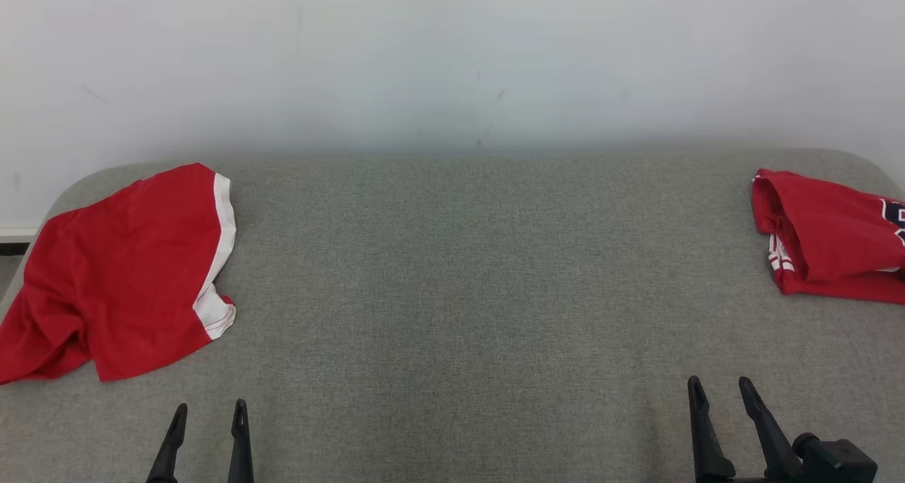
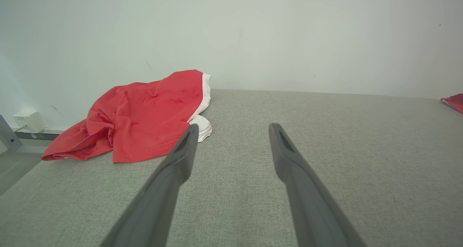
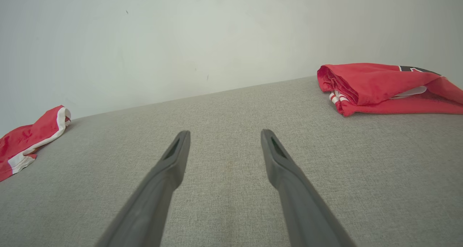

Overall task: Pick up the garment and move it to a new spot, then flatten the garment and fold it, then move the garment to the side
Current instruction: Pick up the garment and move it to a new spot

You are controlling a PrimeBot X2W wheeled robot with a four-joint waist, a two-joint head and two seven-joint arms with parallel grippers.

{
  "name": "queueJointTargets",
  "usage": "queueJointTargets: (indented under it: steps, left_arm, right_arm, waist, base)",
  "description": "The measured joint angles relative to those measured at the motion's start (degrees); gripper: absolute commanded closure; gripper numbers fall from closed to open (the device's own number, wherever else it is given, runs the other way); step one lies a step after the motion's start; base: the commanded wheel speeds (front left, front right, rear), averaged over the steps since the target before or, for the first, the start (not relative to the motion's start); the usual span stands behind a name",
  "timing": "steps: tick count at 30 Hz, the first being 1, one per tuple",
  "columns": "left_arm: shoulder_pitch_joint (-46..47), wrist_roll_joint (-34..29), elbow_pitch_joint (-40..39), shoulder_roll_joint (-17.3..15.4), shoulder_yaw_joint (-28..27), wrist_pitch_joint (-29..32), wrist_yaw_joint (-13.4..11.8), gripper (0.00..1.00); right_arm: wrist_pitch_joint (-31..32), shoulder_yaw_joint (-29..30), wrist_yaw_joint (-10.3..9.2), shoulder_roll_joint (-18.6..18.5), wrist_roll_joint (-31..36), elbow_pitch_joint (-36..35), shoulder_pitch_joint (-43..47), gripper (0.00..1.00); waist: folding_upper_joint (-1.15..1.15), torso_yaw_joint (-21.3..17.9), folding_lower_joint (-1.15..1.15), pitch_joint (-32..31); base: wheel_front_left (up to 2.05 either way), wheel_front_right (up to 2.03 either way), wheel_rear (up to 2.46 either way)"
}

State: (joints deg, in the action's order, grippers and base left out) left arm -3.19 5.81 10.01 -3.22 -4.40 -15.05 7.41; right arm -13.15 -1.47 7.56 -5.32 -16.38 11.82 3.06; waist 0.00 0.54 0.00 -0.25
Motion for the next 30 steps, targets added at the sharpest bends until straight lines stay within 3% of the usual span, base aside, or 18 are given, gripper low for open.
queueJointTargets:
  steps: [15,30]
  left_arm:
    - [0.06,-0.35,0.19,-0.03,-1.3,0.0,0.01,0.0]
    - [0.82,-1.15,-0.08,-0.6,-2.7,0.0,-0.89,0.0]
  right_arm:
    - [-0.38,-0.74,0.0,0.09,0.35,-0.42,0.42,0.0]
    - [-0.55,-0.75,0.0,0.54,2.9,-1.33,0.46,0.0]
  waist:
    - [0.0,2.07,0.0,-0.25]
    - [0.0,11.66,0.0,0.29]
  base:
    - [0.0,0.0,0.0]
    - [0.0,0.0,0.0]
